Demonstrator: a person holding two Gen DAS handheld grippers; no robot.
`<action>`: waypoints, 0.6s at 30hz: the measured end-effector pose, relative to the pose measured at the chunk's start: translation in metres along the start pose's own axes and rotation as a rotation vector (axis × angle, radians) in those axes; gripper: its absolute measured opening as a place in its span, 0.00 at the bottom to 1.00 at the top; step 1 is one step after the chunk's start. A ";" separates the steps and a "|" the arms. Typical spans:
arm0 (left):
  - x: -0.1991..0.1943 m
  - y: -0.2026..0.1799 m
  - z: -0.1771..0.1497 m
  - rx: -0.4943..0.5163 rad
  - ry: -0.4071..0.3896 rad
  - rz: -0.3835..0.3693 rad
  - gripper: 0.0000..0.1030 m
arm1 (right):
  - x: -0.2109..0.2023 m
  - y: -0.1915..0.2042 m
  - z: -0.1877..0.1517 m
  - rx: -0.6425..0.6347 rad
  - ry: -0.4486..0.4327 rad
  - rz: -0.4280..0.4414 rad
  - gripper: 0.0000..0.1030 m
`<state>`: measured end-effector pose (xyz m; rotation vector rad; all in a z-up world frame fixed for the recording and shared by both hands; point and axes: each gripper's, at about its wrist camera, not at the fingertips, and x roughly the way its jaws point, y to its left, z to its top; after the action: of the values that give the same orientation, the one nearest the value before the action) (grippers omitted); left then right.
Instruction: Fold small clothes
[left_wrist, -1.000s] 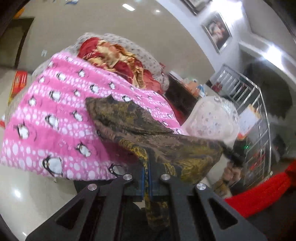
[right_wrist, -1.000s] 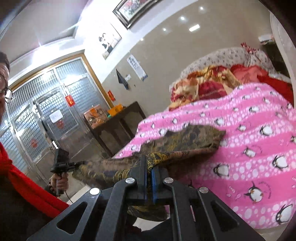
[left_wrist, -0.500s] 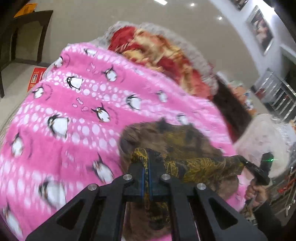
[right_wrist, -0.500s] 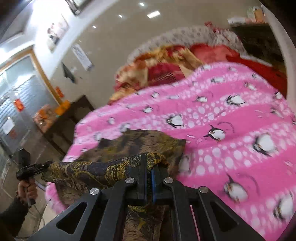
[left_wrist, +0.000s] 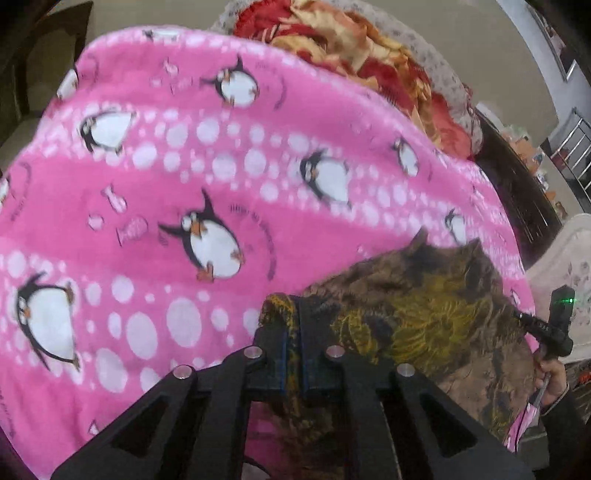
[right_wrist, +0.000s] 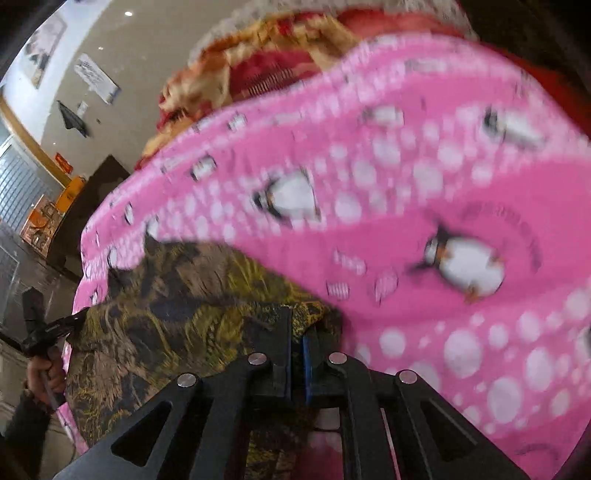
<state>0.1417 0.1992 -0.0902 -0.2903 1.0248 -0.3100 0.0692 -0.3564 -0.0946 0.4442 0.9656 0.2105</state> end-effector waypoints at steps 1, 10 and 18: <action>-0.004 0.003 -0.001 -0.008 -0.005 -0.017 0.07 | -0.003 -0.003 0.001 0.021 0.004 0.012 0.08; -0.096 -0.021 -0.014 0.029 -0.217 0.087 0.68 | -0.085 0.028 -0.005 -0.081 -0.098 -0.073 0.43; -0.006 -0.111 -0.072 0.206 0.149 0.185 0.33 | -0.024 0.116 -0.049 -0.331 0.116 -0.207 0.48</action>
<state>0.0635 0.0928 -0.0786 0.0147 1.1475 -0.2699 0.0173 -0.2488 -0.0478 0.0281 1.0603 0.2051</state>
